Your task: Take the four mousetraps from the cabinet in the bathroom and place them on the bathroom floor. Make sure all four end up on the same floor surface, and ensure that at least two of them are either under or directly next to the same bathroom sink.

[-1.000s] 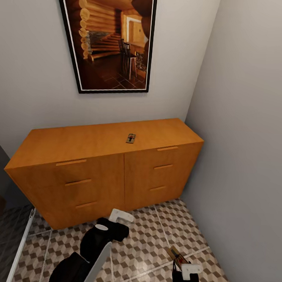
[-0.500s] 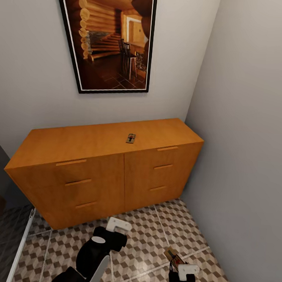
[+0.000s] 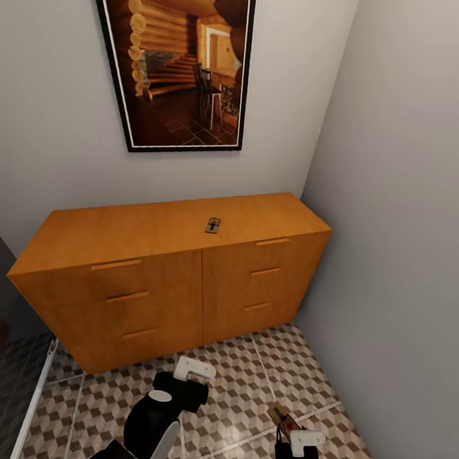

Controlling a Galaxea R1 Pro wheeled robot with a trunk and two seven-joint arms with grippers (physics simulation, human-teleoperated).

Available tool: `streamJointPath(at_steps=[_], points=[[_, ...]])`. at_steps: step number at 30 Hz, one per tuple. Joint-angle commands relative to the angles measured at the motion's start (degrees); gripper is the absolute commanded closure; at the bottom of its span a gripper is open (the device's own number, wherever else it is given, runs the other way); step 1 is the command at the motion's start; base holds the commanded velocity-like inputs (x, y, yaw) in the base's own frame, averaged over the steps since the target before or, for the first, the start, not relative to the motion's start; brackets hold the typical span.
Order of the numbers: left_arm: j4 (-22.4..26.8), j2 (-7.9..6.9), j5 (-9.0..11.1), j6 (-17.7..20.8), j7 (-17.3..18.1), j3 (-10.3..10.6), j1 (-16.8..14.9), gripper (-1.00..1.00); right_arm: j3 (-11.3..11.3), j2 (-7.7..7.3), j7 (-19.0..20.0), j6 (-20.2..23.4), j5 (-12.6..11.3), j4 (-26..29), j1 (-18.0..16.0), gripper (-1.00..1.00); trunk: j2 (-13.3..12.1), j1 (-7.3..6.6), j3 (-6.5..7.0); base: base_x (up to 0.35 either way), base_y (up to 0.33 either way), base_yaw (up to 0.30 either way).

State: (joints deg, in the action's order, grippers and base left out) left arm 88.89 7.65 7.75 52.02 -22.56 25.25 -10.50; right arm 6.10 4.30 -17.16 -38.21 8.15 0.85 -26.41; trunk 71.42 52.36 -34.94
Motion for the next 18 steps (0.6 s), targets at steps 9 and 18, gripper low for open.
streamJointPath(at_steps=[9, 18], points=[[0.05, 0.89, 0.55, 0.40, -0.64, 0.13, -0.10, -1.00, 0.45, 0.03, -0.59, 0.03, 0.29, -0.06, -0.04, 1.00, 0.03, 0.00, -0.05, 0.017, 0.000, 0.000], [0.08, 1.30, 0.47, 0.94, -0.73, 0.15, -4.44, -1.00, 0.48, 0.08, -0.59, 0.06, 0.29, -0.06, -0.04, 1.00, 0.03, 0.00, -0.05, 0.000, 0.000, 0.000]])
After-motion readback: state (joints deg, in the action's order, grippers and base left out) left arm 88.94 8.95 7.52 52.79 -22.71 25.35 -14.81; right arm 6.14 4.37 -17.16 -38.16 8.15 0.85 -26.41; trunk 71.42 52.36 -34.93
